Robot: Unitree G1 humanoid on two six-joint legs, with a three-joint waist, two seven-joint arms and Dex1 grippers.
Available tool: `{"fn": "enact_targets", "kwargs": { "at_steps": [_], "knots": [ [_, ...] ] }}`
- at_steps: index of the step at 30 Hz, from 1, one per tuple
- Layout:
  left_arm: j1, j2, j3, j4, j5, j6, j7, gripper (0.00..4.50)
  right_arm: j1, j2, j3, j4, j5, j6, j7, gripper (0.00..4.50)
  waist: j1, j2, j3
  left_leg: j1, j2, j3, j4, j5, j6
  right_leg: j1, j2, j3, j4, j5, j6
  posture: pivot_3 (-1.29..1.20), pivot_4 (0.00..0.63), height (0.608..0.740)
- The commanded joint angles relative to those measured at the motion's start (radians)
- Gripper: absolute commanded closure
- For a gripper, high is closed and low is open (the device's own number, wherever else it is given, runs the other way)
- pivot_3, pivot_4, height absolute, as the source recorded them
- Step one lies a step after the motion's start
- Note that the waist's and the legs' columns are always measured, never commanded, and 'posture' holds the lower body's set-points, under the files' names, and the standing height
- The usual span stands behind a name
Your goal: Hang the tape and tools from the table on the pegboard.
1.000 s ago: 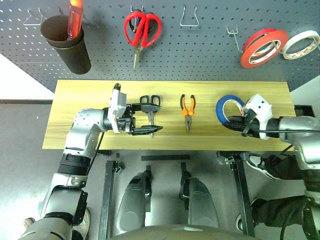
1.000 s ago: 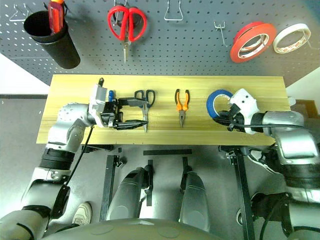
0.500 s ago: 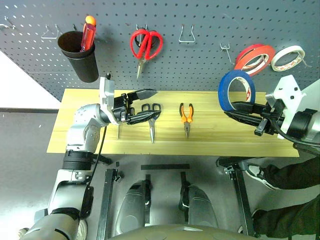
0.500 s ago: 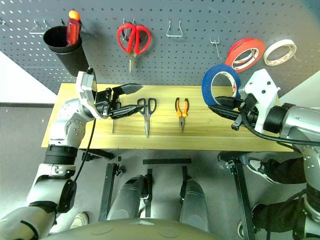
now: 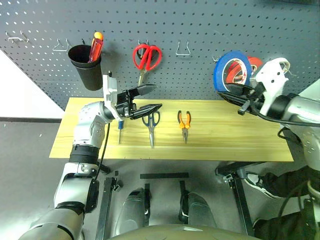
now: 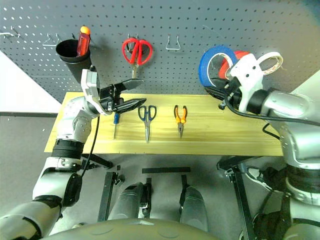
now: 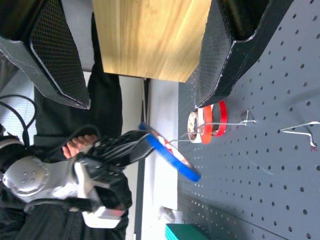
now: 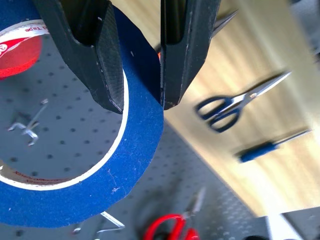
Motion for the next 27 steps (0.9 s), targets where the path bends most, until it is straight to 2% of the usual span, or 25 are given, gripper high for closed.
{"fn": "enact_targets", "kwargs": {
  "at_steps": [1, 9, 14, 25, 26, 27],
  "knots": [
    [-0.024, -0.005, 0.006, 0.006, 0.005, -0.024, -0.004, 1.02, -0.041, 0.025, 0.020, 0.072, -0.037, -0.087, -0.002, 3.83, 0.000, 0.000, 0.000, 0.000, 0.000, 0.000, 0.000, 0.000, 0.000, 0.000, 0.000, 0.000, 0.000, 0.000, 0.000, 0.07, 0.108, 0.711],
    [-0.026, -0.013, -0.002, 0.027, 0.020, -0.036, -0.011, 1.02, -0.158, 0.111, 0.129, 0.343, -0.152, -0.242, -0.004, 3.83, -0.010, 0.001, -0.001, 0.000, 0.000, 0.000, 0.001, 0.000, 0.000, 0.000, 0.000, 0.000, 0.001, 0.000, 0.000, 0.08, 0.110, 0.711],
    [-0.025, -0.017, -0.008, 0.017, 0.026, -0.033, -0.010, 1.02, -0.241, 0.156, 0.136, 0.567, -0.202, -0.350, -0.014, 3.83, -0.022, 0.001, -0.001, 0.000, 0.000, 0.000, 0.001, 0.000, 0.000, 0.000, 0.000, 0.000, 0.001, 0.000, 0.000, 0.08, 0.117, 0.711],
    [-0.018, -0.019, -0.010, 0.029, 0.039, -0.037, -0.007, 1.02, -0.273, 0.205, 0.153, 0.590, -0.209, -0.407, 0.052, 3.83, -0.025, 0.001, -0.001, 0.001, 0.000, 0.000, 0.001, 0.000, 0.000, 0.000, 0.000, 0.000, 0.002, 0.000, 0.000, 0.08, 0.125, 0.711],
    [-0.019, -0.019, -0.010, 0.033, 0.041, -0.039, -0.007, 1.02, -0.281, 0.210, 0.157, 0.599, -0.214, -0.410, 0.055, 3.12, -0.025, 0.001, -0.001, 0.001, 0.000, 0.000, 0.001, 0.000, 0.000, 0.000, 0.000, 0.000, 0.002, 0.000, 0.000, 0.08, 0.125, 0.711],
    [-0.019, -0.019, -0.010, 0.035, 0.042, -0.039, -0.007, 1.02, -0.285, 0.212, 0.160, 0.604, -0.219, -0.411, 0.057, 2.91, -0.025, 0.001, -0.002, 0.001, 0.000, 0.000, 0.001, 0.000, 0.000, 0.000, 0.000, 0.000, 0.002, 0.000, 0.000, 0.08, 0.125, 0.711]
  ]
}}
